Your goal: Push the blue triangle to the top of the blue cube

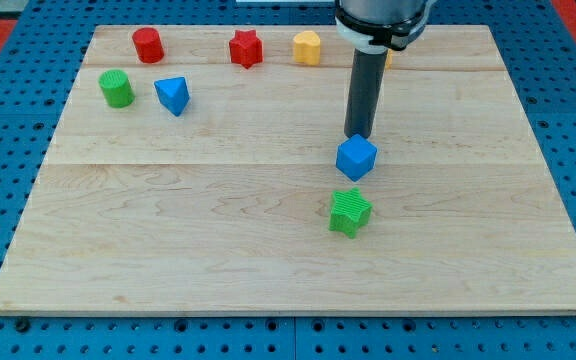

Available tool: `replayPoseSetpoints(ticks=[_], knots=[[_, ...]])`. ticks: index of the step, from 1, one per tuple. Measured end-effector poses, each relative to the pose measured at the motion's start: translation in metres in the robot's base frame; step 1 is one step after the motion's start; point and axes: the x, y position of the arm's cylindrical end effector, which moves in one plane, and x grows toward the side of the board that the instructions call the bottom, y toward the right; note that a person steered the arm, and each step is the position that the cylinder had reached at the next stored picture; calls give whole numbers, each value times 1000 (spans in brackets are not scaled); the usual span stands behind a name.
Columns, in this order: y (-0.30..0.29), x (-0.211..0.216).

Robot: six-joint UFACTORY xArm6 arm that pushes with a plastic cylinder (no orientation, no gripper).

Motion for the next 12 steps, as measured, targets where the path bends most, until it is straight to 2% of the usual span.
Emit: replayPoseSetpoints(ticks=[2, 3, 4, 6, 7, 9, 10, 11, 12], knots=[[-188, 15], [-270, -17], [-264, -55], [-92, -66], [-40, -71], [-31, -109], [-25, -65], [-27, -51], [-138, -49]])
